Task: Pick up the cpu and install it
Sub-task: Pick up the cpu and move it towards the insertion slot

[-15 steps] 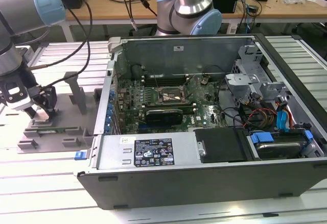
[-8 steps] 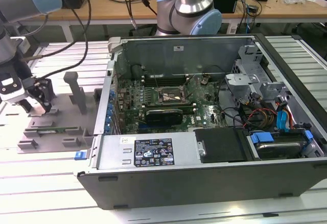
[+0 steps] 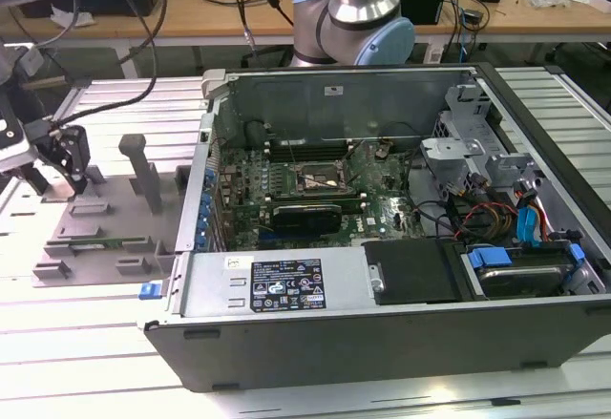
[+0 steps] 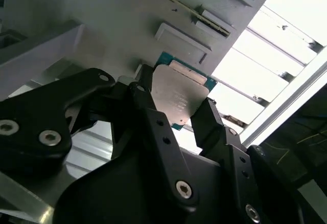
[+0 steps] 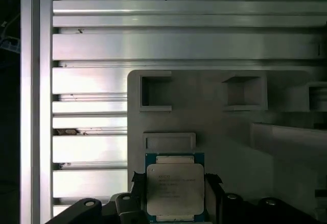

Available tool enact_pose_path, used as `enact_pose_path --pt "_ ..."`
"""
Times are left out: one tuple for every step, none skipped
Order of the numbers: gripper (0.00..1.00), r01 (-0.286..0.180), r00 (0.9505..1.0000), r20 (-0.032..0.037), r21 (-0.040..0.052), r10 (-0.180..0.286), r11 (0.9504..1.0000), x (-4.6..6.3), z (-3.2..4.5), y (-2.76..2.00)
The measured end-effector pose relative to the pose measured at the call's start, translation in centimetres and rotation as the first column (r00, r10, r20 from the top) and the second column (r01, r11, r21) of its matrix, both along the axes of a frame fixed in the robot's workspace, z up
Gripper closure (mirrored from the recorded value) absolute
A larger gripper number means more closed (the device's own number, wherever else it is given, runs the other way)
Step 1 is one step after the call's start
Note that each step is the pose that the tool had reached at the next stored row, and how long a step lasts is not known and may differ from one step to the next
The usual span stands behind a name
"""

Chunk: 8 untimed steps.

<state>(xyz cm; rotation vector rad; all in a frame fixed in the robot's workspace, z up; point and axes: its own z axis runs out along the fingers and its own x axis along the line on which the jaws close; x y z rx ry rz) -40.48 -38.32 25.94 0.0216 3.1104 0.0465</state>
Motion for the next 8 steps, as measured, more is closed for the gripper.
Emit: enact_pose_path --pt "0.46 0.0 1.0 0.0004 -0.0002 0.0 1.0 0.0 0.5 0.0" --pt "0.46 0.0 1.0 0.0006 -0.0003 0.0 1.0 0.0 0.74 0.0" --pt "0.46 0.0 1.0 0.0007 -0.0003 0.0 1.0 0.0 0.93 0.01" --pt "0.46 0.0 1.0 0.001 -0.0004 0.0 1.0 0.0 1.12 0.0" --pt "0.46 0.0 1.0 0.0013 -0.0004 0.0 1.0 0.0 1.28 0.0" --pt "0.46 0.0 1.0 0.0014 -0.0005 0.0 1.0 0.0 1.65 0.0" --pt "0.46 0.0 1.0 0.0015 -0.0007 0.0 1.0 0.0 1.87 0.0" --pt "0.46 0.0 1.0 0.0015 -0.0007 0.0 1.0 0.0 2.04 0.01"
